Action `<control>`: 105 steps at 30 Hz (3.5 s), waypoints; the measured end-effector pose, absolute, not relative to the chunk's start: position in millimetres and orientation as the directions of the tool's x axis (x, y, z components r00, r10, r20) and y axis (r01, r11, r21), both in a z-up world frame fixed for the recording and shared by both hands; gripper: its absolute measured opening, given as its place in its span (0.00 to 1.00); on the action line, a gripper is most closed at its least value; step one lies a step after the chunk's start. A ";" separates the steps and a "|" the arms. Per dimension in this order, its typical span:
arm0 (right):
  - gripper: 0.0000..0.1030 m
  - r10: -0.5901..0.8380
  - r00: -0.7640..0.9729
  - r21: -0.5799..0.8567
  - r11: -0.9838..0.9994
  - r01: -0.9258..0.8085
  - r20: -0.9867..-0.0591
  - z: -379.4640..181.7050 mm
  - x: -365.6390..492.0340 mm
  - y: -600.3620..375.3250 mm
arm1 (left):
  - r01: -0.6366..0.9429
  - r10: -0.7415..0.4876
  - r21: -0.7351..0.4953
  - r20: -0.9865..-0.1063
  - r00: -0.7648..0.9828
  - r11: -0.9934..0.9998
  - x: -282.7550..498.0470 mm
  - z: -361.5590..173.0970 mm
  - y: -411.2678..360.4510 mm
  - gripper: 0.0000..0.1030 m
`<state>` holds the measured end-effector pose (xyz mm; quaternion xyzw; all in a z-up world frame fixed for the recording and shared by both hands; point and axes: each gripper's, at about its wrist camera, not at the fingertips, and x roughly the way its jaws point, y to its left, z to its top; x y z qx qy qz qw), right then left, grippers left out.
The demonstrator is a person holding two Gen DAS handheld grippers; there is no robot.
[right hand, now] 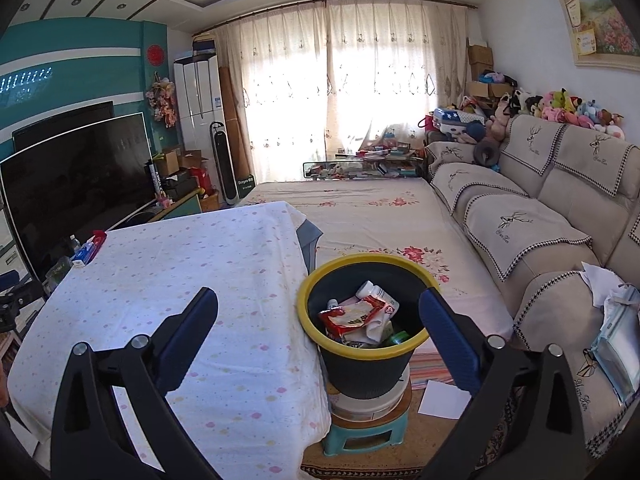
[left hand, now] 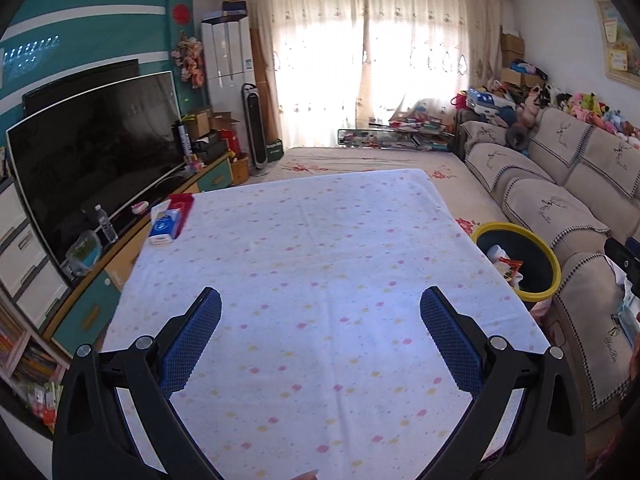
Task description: Collect trash
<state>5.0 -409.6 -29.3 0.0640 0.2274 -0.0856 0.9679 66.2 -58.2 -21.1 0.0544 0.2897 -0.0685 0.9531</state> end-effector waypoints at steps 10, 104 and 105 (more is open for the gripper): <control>0.93 -0.128 0.886 0.072 0.981 0.178 -0.447 -16.1 -26.5 -386.1 | 0.022 -0.014 0.009 -0.506 0.862 1.000 5.1 -9.4 25.2 0.95; 0.93 -0.102 0.874 0.055 0.988 0.145 -0.475 -21.9 -14.5 -361.2 | 0.027 -0.027 -0.007 -0.513 0.858 1.000 4.7 -13.4 14.7 0.95; 0.93 -0.102 0.874 0.055 0.988 0.145 -0.474 -22.0 -14.6 -361.1 | 0.027 -0.026 -0.007 -0.513 0.858 1.000 4.7 -13.6 14.6 0.95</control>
